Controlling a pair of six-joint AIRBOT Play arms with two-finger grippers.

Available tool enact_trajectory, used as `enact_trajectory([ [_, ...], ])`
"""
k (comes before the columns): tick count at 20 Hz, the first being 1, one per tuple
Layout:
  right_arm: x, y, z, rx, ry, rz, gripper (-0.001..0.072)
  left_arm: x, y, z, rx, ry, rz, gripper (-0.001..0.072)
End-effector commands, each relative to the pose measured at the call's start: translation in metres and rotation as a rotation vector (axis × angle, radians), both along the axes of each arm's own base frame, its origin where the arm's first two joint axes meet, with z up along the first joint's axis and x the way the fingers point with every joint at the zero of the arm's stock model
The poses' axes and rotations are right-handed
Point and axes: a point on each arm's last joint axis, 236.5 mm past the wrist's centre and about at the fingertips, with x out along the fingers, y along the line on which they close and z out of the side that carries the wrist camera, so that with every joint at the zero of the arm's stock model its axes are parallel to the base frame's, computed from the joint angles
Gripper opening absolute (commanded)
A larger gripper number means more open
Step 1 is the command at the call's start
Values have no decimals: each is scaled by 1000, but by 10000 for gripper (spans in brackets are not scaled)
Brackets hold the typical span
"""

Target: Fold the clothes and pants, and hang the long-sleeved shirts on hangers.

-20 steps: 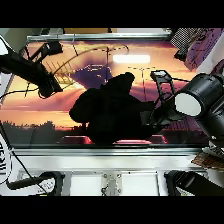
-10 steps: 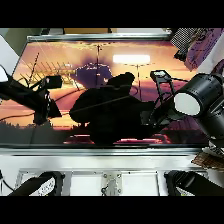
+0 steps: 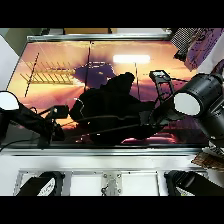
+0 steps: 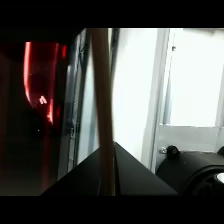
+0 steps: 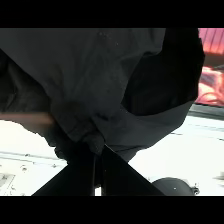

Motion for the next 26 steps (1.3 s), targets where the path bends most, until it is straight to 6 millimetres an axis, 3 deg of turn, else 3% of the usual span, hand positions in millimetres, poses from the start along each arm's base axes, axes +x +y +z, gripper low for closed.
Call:
enact_trajectory([
  [1, -2, 2, 0, 7, 6, 3, 13, -6, -9, -13, -3, -16, -25, 9],
  [7, -14, -8, -2, -32, 60, 3, 13, 29, -26, -18, -19, -102, -24, 10],
  [10, -16, -9, 0, -37, 60, 26, 13, 41, -48, -12, -113, -62, -16, 9],
  [15, -7, -3, 21, 5, -3, 29, 12, 23, -71, -36, -126, 85, -101, 9],
  [21, 0, -5, 26, -3, -37, 41, 13, 32, -101, -29, -171, 53, -159, 9],
  [26, 5, 22, 31, 85, -89, 91, 12, 45, -105, -28, -174, 47, -161, 9],
])
